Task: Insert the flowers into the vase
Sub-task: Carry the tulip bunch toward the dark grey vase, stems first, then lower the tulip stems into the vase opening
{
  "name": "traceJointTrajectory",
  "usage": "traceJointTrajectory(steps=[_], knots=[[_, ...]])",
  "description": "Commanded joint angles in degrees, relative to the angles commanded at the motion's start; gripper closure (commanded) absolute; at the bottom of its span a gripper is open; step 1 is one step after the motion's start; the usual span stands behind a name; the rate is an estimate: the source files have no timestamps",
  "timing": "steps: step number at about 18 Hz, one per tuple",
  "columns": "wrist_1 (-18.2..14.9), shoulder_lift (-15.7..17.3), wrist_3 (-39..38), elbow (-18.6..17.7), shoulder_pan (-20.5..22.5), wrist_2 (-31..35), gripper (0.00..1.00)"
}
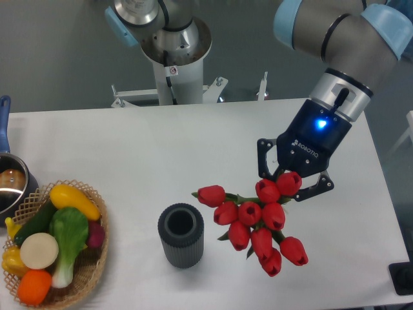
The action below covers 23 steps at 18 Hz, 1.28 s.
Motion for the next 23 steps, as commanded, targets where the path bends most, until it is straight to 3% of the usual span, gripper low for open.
traceJointTrajectory(steps=[3,6,11,18,23], knots=[[0.9,0.2,-0.1,0.0,-0.2,-1.7,0.99],[2.5,0.0,-3.2,-0.2,0.3,-8.9,0.96],[7.6,0.3,-4.0,-4.1,1.3,-15.0,0.95],[8.1,0.5,-3.6,-9.0,1.7,-24.9,0.92],[8.3,0.1,-3.5,-9.1,0.8,-26.4,0.92]])
